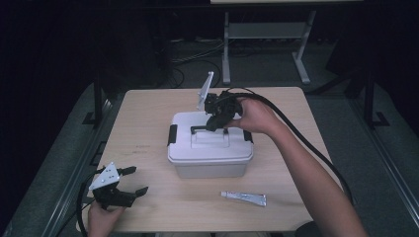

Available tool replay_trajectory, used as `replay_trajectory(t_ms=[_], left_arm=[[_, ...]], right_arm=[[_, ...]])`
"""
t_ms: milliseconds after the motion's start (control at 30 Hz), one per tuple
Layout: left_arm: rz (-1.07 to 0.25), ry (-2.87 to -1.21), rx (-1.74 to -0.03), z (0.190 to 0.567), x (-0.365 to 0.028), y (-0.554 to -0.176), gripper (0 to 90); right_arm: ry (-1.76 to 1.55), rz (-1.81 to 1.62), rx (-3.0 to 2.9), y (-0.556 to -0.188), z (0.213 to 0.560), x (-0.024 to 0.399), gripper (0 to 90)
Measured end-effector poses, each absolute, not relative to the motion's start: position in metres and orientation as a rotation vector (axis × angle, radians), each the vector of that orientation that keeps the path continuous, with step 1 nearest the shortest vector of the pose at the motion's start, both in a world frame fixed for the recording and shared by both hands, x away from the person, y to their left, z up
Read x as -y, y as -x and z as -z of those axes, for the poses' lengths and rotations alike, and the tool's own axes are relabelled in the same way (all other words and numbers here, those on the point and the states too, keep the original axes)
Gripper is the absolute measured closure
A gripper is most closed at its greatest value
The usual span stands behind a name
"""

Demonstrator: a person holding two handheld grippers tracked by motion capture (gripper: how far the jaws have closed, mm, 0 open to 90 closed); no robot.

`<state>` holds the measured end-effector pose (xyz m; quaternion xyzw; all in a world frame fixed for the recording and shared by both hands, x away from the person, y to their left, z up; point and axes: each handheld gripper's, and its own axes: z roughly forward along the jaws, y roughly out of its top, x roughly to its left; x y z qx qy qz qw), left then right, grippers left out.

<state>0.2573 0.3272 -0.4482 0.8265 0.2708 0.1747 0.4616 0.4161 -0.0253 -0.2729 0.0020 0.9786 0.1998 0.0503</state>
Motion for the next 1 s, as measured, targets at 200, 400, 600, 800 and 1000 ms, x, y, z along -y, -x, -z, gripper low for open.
replay_trajectory(t_ms=[200, 400, 600, 800, 1000], left_arm=[[-0.428, -2.028, -0.67, 0.448, -0.329, -0.257, 13.8], [-0.423, -2.025, -0.672, 0.449, -0.329, -0.257, 13.8], [-0.422, -2.022, -0.674, 0.449, -0.33, -0.257, 13.8], [-0.42, -2.02, -0.672, 0.449, -0.33, -0.257, 13.8], [-0.42, -2.018, -0.675, 0.449, -0.331, -0.257, 13.8]], right_arm=[[-0.01, -0.611, -3.022, -0.426, 0.272, 0.021, 81.7], [-0.015, -0.637, -3.053, -0.433, 0.274, 0.022, 83.2], [-0.01, -0.65, -3.067, -0.435, 0.273, 0.023, 84.0], [-0.004, -0.651, -3.071, -0.436, 0.273, 0.023, 84.3], [0.009, -0.623, -3.072, -0.436, 0.27, 0.021, 84.3]])
